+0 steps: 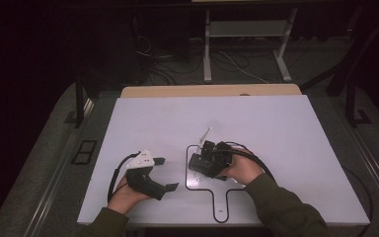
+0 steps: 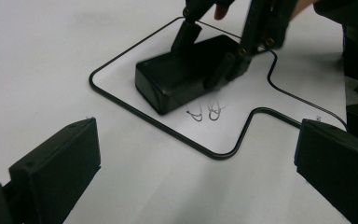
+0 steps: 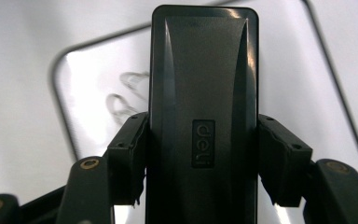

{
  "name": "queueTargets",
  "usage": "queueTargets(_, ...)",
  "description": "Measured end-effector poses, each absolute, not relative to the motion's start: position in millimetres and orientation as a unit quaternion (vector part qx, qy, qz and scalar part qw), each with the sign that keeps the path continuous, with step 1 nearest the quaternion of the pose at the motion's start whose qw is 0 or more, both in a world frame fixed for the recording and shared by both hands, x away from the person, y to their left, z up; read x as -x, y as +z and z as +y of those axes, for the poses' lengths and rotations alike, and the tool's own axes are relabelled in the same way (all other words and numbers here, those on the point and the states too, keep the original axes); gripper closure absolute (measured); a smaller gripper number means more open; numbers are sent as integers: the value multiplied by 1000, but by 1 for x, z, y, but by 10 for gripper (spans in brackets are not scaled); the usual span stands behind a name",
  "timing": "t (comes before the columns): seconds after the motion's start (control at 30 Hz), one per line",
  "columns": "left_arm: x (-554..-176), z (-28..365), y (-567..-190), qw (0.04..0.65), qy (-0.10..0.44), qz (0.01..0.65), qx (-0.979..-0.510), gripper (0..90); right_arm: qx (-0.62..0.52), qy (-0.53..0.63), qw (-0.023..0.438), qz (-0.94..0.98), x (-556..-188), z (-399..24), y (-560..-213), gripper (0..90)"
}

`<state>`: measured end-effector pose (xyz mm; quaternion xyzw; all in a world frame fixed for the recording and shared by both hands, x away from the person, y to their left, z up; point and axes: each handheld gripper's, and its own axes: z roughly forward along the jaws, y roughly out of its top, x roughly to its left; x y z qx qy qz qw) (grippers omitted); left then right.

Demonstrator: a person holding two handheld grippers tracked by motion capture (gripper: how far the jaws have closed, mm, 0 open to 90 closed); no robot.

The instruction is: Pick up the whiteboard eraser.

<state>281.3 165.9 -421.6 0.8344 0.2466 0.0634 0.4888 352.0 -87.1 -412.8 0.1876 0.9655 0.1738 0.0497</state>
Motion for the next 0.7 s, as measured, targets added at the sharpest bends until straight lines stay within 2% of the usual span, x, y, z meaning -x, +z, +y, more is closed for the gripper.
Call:
queueTargets(0.2,-281,165,-422,490,64,247,-834,0,-198,177,47,963,-355,-91,-413,386)
queueTargets(0.57,-281,165,-422,489,65,245,-835,0,-121,184,26,975,-321,-51,-413,387)
queueTargets(0.7,-281,166,-421,490,65,246,-834,0,-131,186,31,973,-326,-53,-413,386)
